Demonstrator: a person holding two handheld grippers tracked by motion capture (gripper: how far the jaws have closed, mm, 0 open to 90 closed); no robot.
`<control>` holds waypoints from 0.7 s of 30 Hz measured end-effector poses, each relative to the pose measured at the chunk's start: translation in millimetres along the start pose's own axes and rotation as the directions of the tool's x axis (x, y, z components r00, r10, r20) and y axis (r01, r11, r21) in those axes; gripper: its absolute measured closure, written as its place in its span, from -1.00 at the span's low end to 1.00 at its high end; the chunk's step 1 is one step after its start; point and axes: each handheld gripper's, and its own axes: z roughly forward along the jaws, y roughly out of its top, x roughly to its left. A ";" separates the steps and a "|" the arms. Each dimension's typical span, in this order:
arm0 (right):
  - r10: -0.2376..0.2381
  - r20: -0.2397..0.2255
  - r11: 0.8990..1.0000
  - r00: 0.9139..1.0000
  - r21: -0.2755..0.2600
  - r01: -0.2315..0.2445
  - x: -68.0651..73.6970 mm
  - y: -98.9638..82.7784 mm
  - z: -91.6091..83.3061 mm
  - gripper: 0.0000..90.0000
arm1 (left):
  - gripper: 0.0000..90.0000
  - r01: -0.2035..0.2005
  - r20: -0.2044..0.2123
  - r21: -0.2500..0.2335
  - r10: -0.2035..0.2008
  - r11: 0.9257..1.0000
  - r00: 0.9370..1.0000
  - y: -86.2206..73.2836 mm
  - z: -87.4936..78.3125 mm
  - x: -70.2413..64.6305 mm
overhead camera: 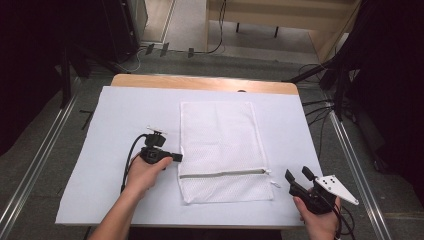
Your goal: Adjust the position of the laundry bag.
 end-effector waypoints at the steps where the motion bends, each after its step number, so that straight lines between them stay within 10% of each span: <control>1: -0.002 -0.002 1.000 1.000 0.000 0.002 0.8 0.0 0.0 -0.17 | 1.00 -0.002 -0.003 0.002 0.002 1.000 1.000 -1.6 -2.8 2.0; 9: -0.012 -0.009 1.000 1.000 0.005 0.012 5.2 -0.7 1.6 -0.17 | 1.00 0.025 -0.075 -0.025 -0.026 0.999 0.997 -10.1 -30.9 29.4; 21: -0.022 -0.018 1.000 1.000 0.005 0.022 8.5 -1.7 2.2 -0.17 | 1.00 0.042 -0.070 -0.041 -0.045 0.998 0.997 -35.1 -45.4 36.5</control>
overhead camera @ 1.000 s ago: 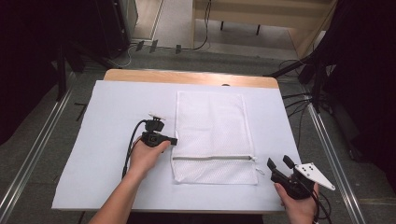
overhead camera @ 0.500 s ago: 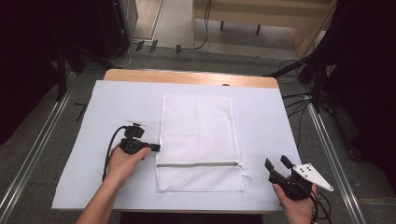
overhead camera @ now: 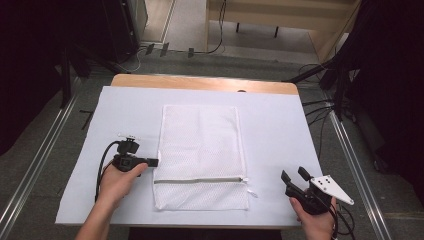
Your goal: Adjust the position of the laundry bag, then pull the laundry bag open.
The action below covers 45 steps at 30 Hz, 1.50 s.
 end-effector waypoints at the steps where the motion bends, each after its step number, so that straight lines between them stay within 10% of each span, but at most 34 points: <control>1: -0.003 -0.003 1.000 1.000 0.002 0.003 0.6 0.0 -0.4 -0.17 | 1.00 0.002 -0.003 -0.005 -0.002 1.000 1.000 -2.3 -0.3 1.1; 6: -0.006 -0.013 1.000 1.000 -0.003 0.006 2.4 -1.3 -0.9 -0.20 | 0.92 0.003 -0.039 -0.062 -0.006 0.998 0.999 -13.2 -3.0 2.1; 12: -0.020 -0.025 1.000 1.000 0.008 0.020 4.8 -2.2 1.7 -0.09 | -0.12 -0.023 -0.054 -0.164 0.014 0.986 0.998 -18.9 -16.1 -4.8; 19: 0.033 -0.065 0.996 0.997 0.088 -0.027 13.7 -3.2 5.0 0.16 | -0.14 -0.076 -0.061 -0.259 0.063 0.963 0.996 -22.5 -33.2 -26.4; 25: 0.082 -0.132 0.976 0.988 0.212 -0.053 26.2 -5.6 8.1 0.27 | -0.07 -0.123 -0.030 -0.239 0.119 0.963 0.992 -21.9 -23.5 -42.3; 28: 0.129 -0.231 0.963 0.964 0.261 -0.067 30.6 -9.4 11.7 0.46 | -0.07 -0.142 -0.026 -0.227 0.140 0.964 0.990 -23.0 -18.1 -49.0; 35: 0.158 -0.272 0.945 0.949 0.321 -0.065 41.8 -9.5 14.1 0.32 | -0.06 -0.167 -0.005 -0.221 0.170 0.961 0.985 -23.0 -12.3 -60.4; 39: 0.254 -0.298 0.915 0.920 0.384 -0.128 41.2 -9.3 15.0 0.33 | -0.04 -0.179 0.014 -0.214 0.186 0.960 0.982 -22.7 -7.8 -67.2; 45: 0.283 -0.292 0.888 0.914 0.439 -0.135 43.4 -12.7 20.6 0.31 | -0.01 -0.205 0.037 -0.200 0.217 0.958 0.976 -21.2 3.6 -81.1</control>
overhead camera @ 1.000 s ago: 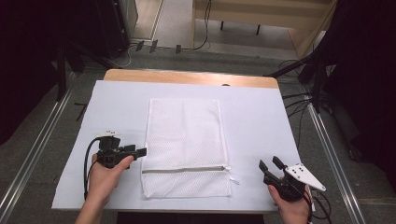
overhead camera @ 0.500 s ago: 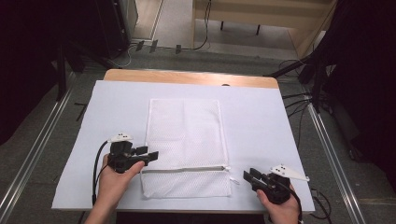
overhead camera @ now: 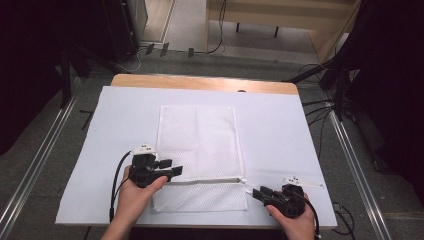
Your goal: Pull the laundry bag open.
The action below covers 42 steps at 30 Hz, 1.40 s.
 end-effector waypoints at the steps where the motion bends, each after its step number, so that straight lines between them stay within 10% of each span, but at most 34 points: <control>1: 0.001 -0.001 1.000 1.000 0.008 -0.001 0.4 -0.3 1.3 0.30 | -0.01 -0.004 0.008 0.004 0.004 1.000 1.000 0.2 2.8 -2.2; 26: 0.114 -0.101 0.987 0.988 0.125 -0.101 4.9 1.9 16.8 0.28 | 0.12 -0.073 0.082 0.084 0.066 0.994 0.994 -7.8 32.5 -29.3; 42: -0.085 0.017 0.991 0.996 0.109 0.083 37.0 -4.7 25.8 0.37 | 0.12 -0.086 0.096 0.094 0.077 0.992 0.992 -9.0 36.5 -33.3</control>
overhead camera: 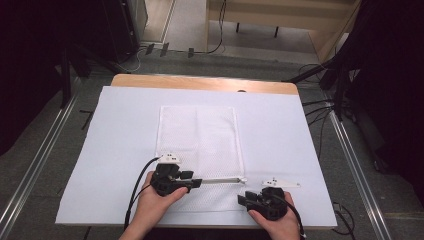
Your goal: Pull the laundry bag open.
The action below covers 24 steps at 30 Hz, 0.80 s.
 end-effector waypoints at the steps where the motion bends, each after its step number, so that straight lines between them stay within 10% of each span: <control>1: -0.022 0.028 1.000 0.999 -0.004 0.022 3.2 -0.9 0.6 0.42 | 0.12 0.000 -0.002 0.003 0.000 1.000 1.000 0.0 0.3 -0.3; 7: -0.145 0.195 0.989 0.970 -0.006 0.149 18.2 -6.2 3.5 0.84 | 0.12 -0.002 0.001 0.004 0.002 1.000 1.000 -0.1 1.2 -1.8; 12: -0.100 0.151 0.994 0.983 -0.022 0.104 9.5 -5.0 1.6 1.00 | 0.12 -0.004 0.004 -0.003 0.004 1.000 1.000 0.1 -0.8 -2.0; 24: -0.167 0.205 0.972 0.964 -0.129 0.195 25.9 -5.5 -7.7 1.00 | 0.13 -0.017 0.052 -0.023 0.018 1.000 0.999 19.8 20.6 -25.0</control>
